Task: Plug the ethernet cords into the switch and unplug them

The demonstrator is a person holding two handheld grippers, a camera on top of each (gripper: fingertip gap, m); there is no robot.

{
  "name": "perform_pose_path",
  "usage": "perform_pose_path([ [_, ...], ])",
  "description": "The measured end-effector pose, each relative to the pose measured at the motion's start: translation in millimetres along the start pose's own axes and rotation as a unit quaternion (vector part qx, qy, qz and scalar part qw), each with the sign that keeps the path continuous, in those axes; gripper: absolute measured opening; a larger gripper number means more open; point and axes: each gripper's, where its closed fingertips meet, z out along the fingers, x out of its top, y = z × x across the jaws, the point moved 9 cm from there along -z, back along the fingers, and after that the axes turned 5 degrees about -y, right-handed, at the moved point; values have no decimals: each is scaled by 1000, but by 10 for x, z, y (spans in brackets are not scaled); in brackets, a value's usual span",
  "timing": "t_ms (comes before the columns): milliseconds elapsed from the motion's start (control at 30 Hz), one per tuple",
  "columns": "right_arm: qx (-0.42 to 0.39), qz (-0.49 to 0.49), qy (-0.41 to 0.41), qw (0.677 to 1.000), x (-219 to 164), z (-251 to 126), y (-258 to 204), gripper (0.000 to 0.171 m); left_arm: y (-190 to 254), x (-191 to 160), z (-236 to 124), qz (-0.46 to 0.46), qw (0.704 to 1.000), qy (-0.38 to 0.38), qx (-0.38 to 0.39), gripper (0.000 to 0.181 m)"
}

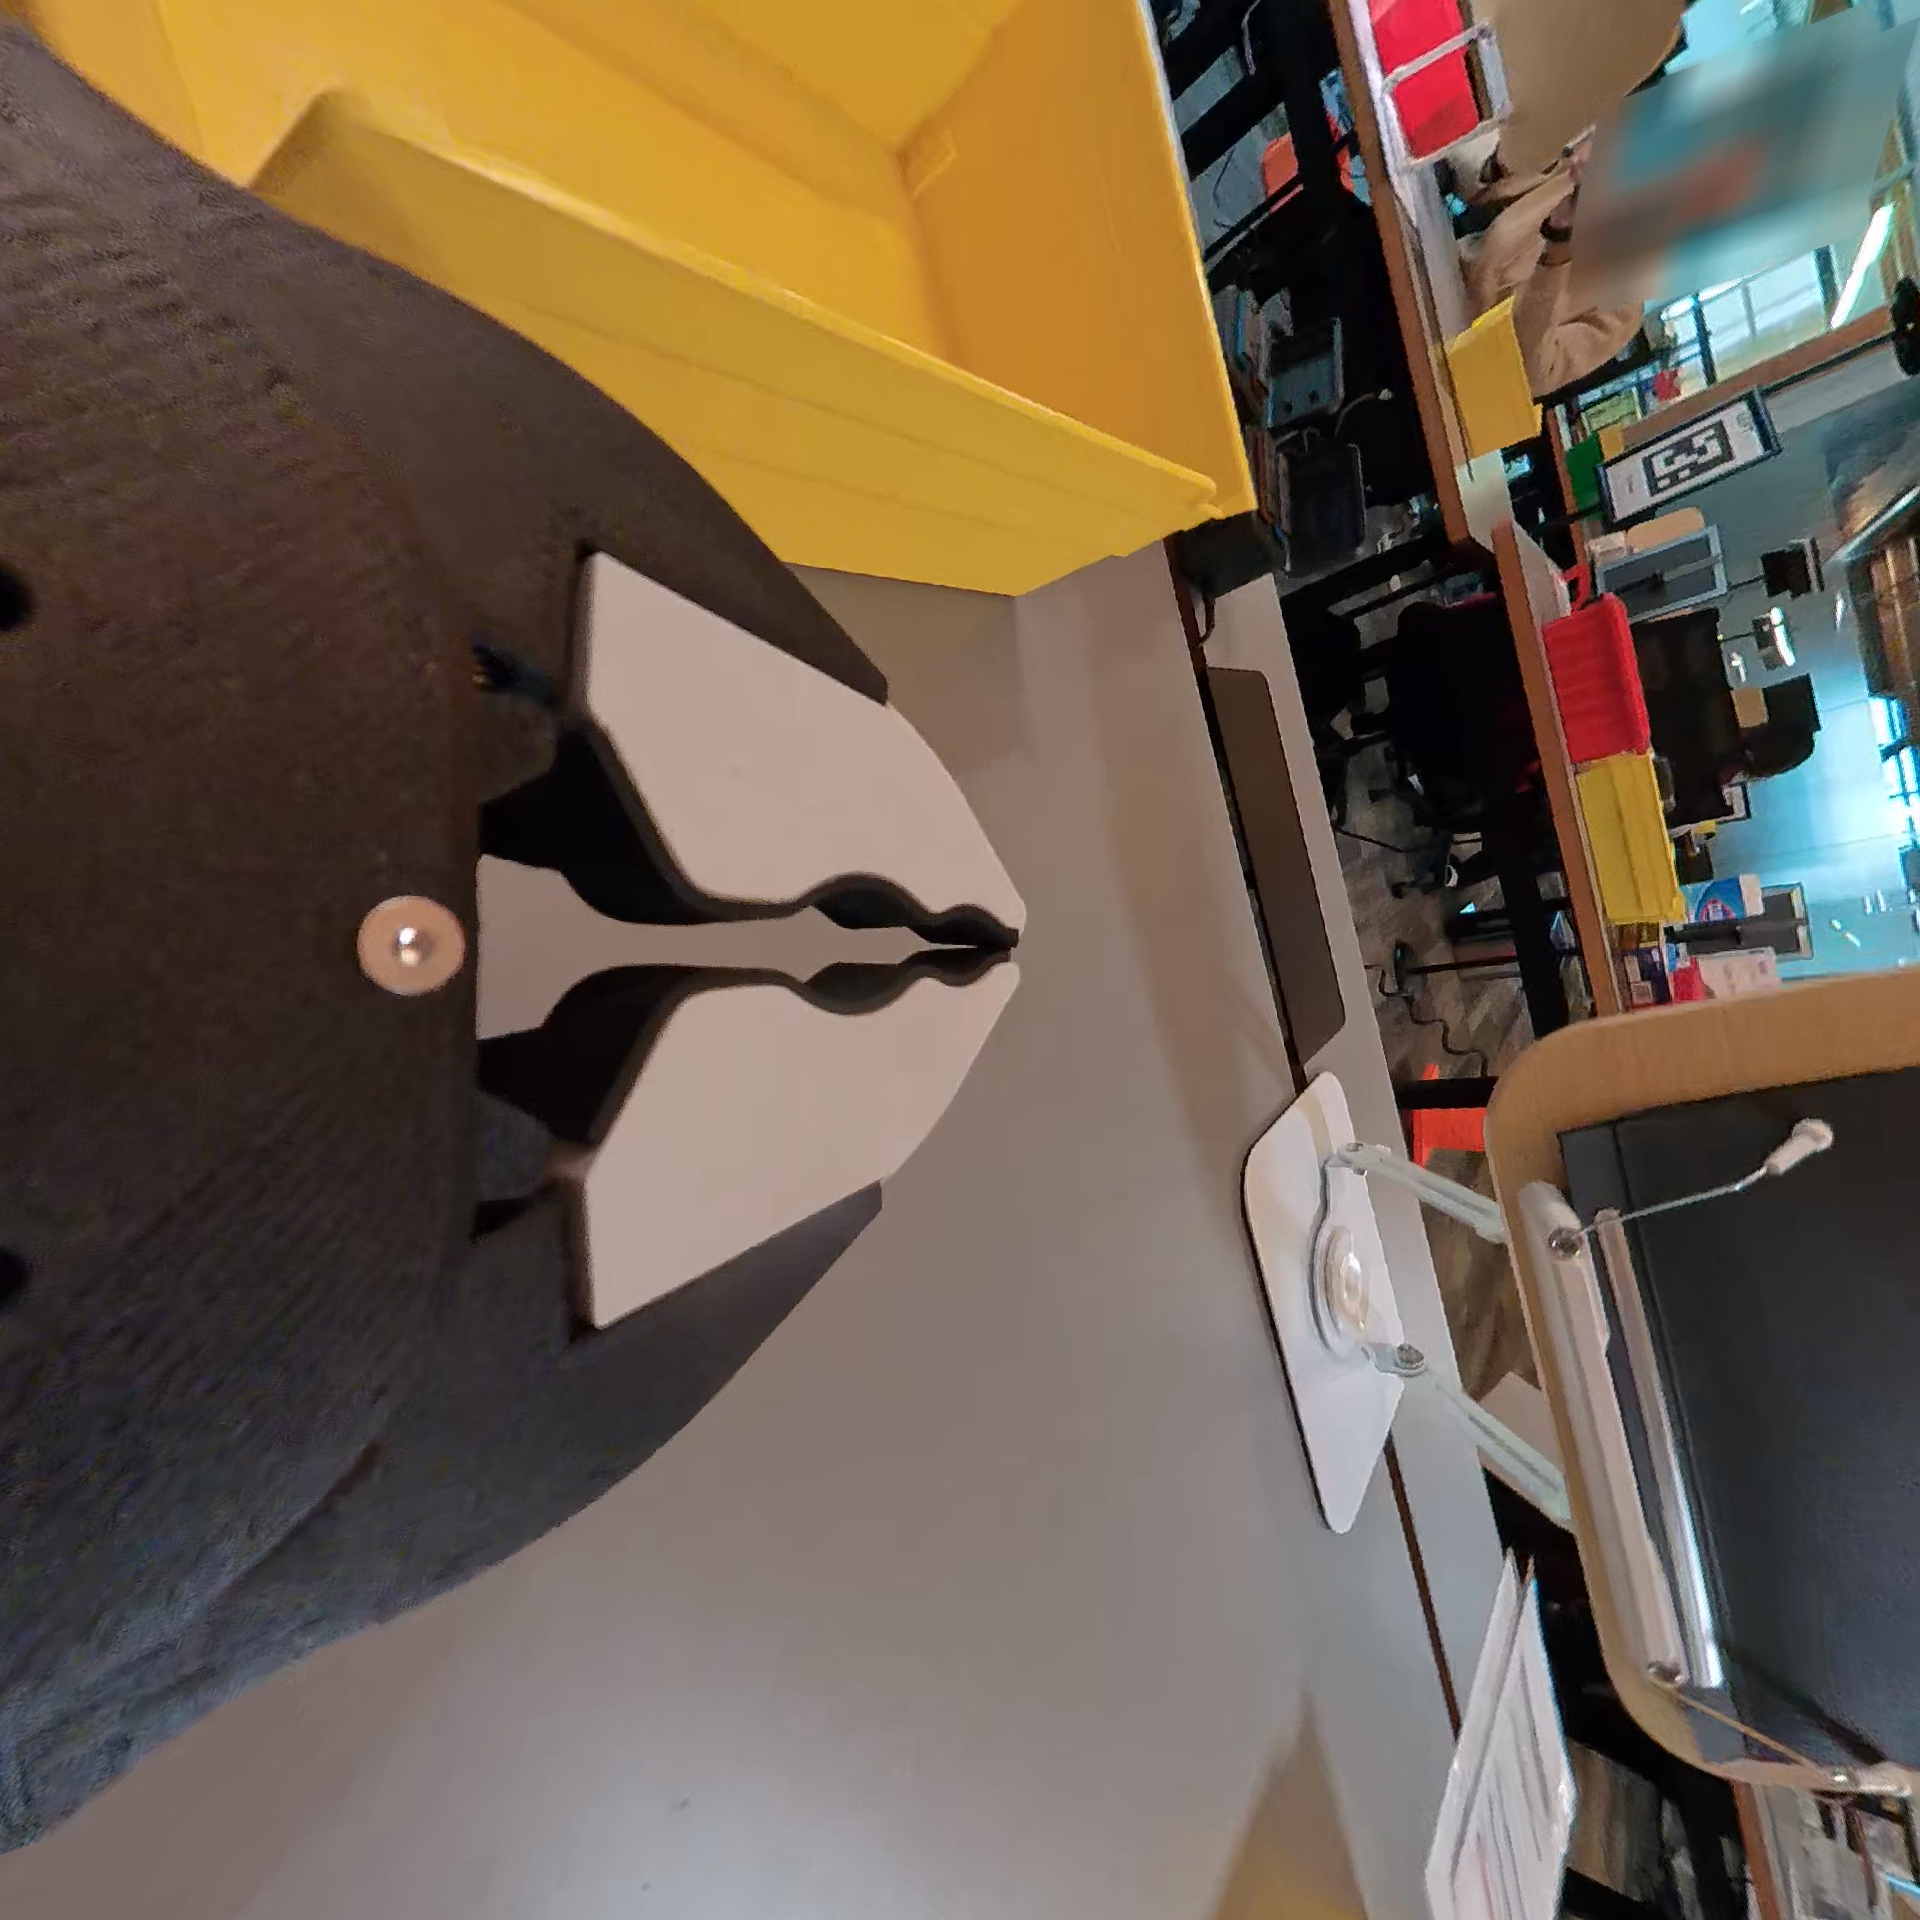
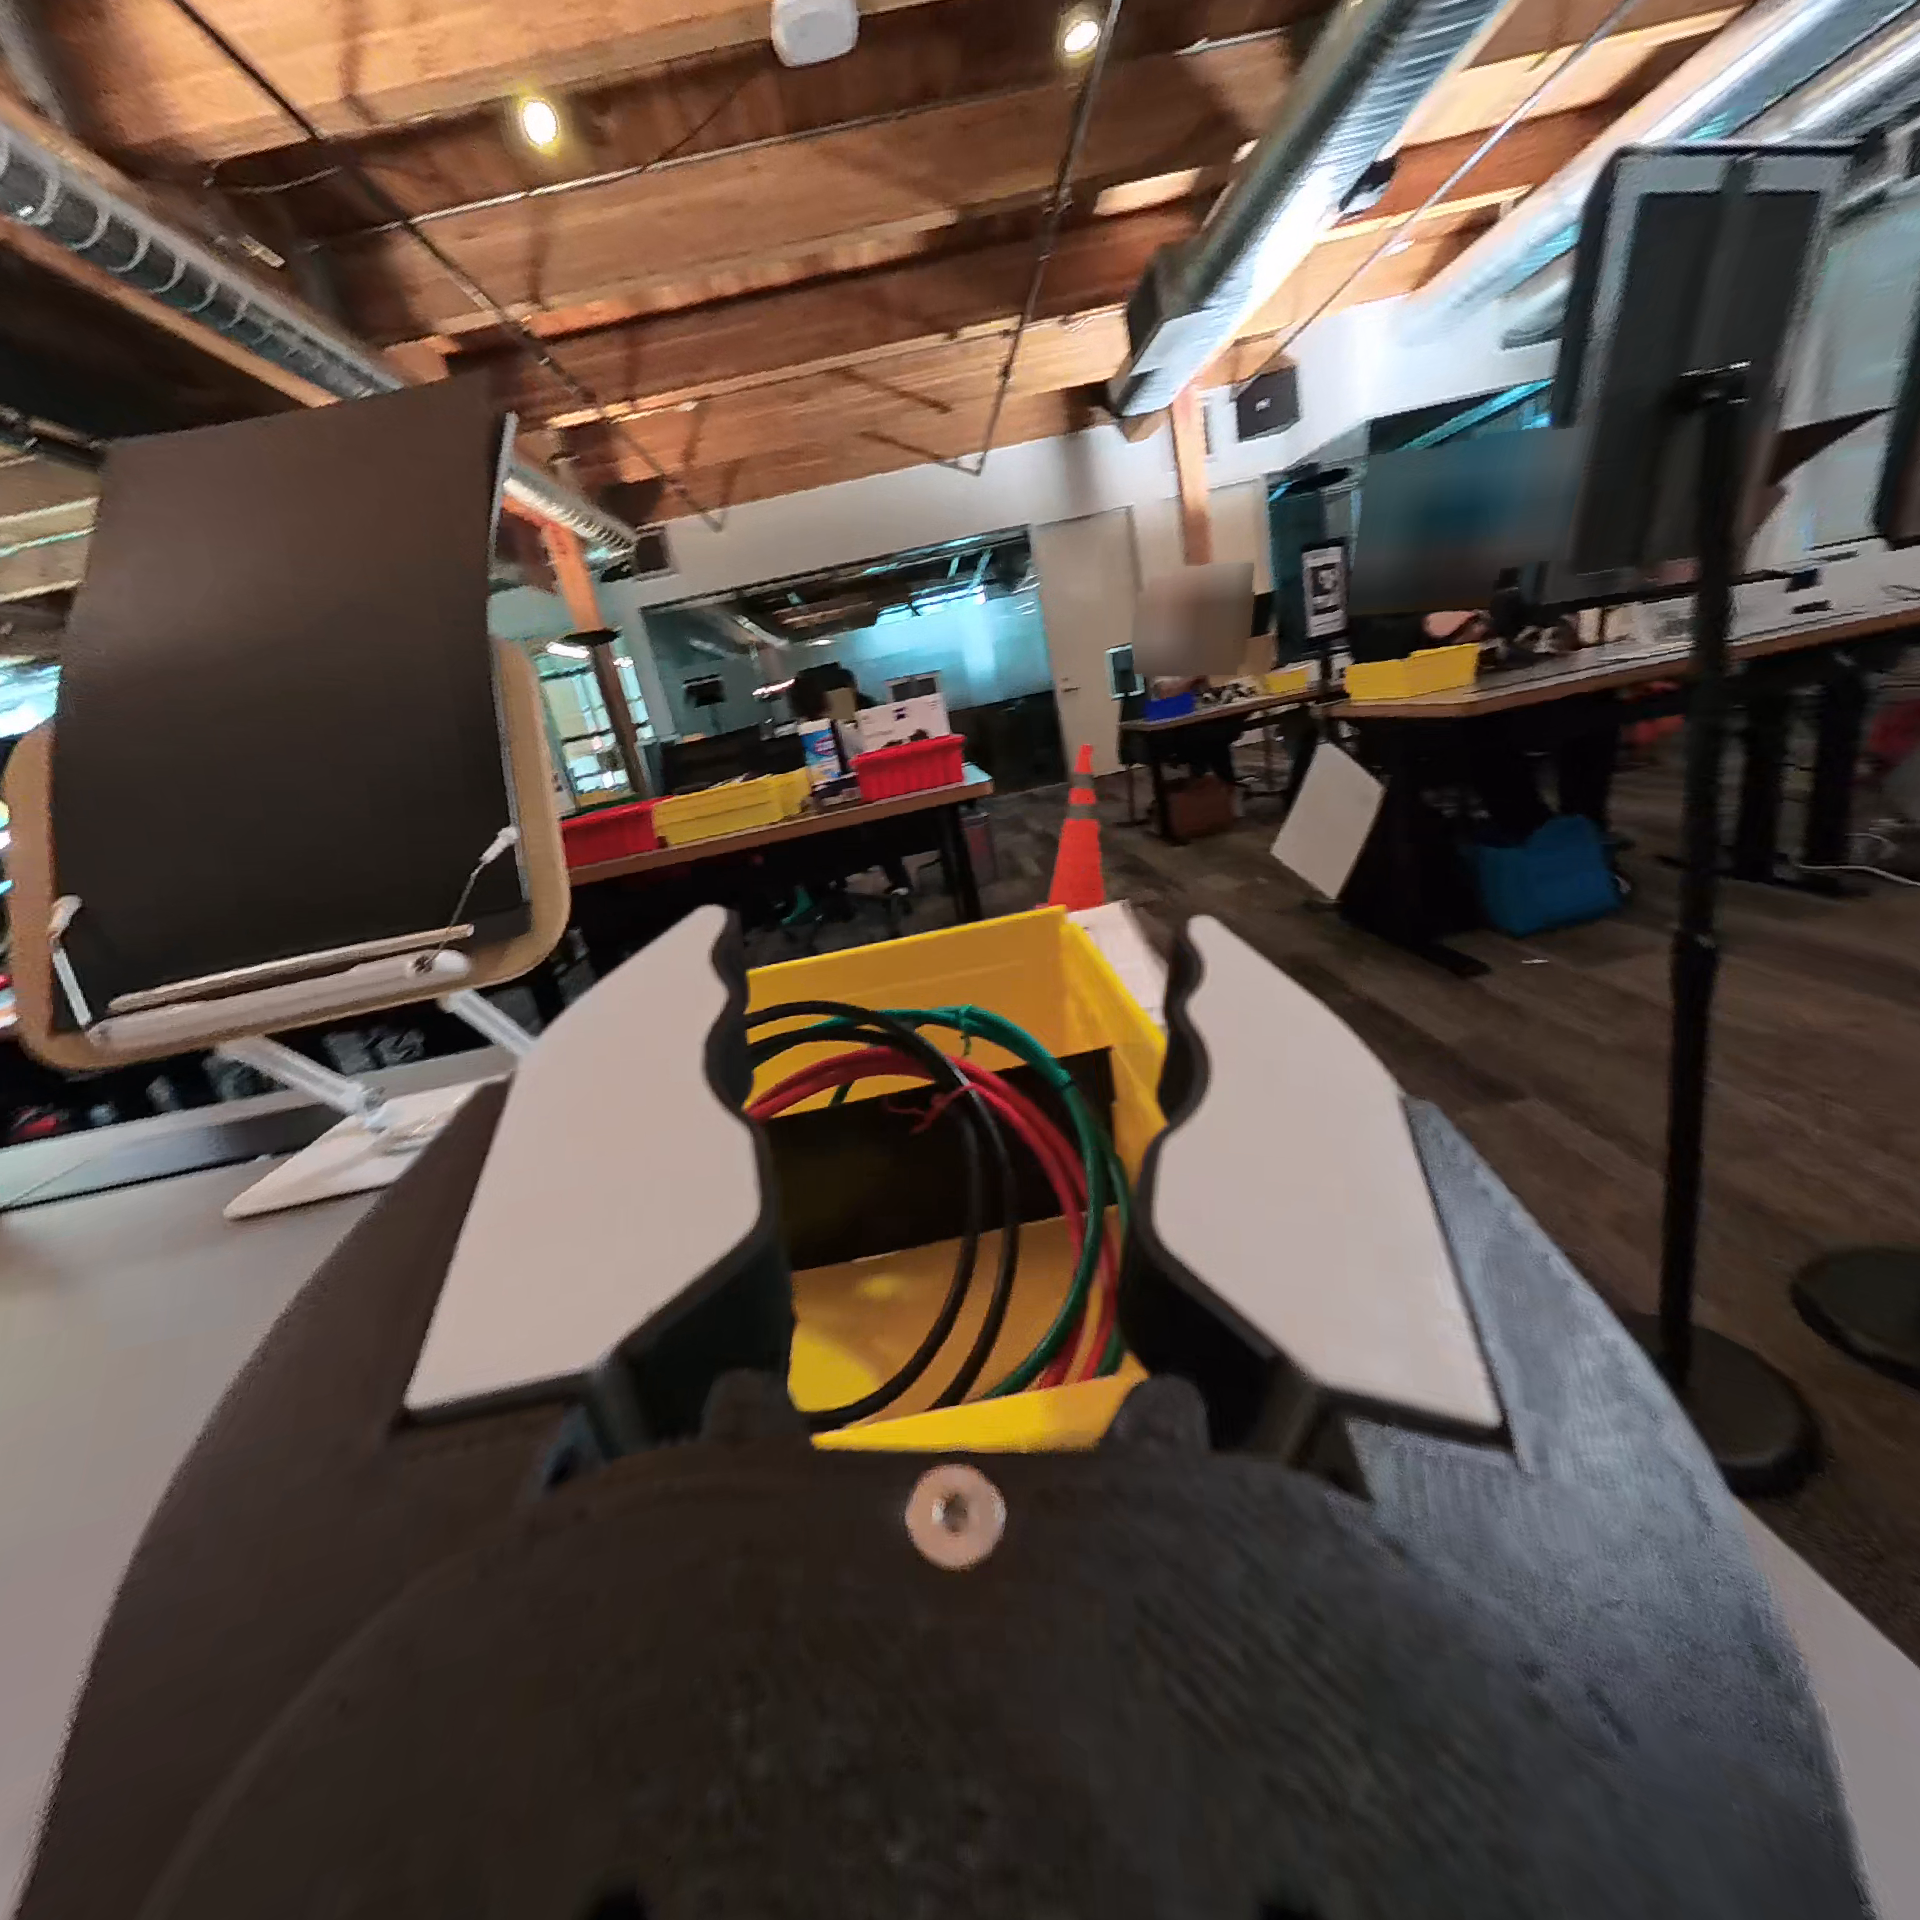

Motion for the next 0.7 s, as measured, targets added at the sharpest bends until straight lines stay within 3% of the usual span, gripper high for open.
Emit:
perform_pose_path([
  [33, -13, 1, 6, 1000, 4, -7, 22, 82, -43, -9, -9, -13, 1000, 1, 0, 0],
  [300, -85, 53, -51, 994, -205, 123, 233, 118, -344, -56, -103, -97, 994, 29, -27, 3],
  [533, -131, 130, -82, 979, -324, 106, 571, 128, -445, -13, -168, -112, 986, 119, 8, 64],
  [700, -131, 156, -99, 974, -339, 109, 738, 129, -409, -69, -6, -146, 985, 91, -29, 91],
])
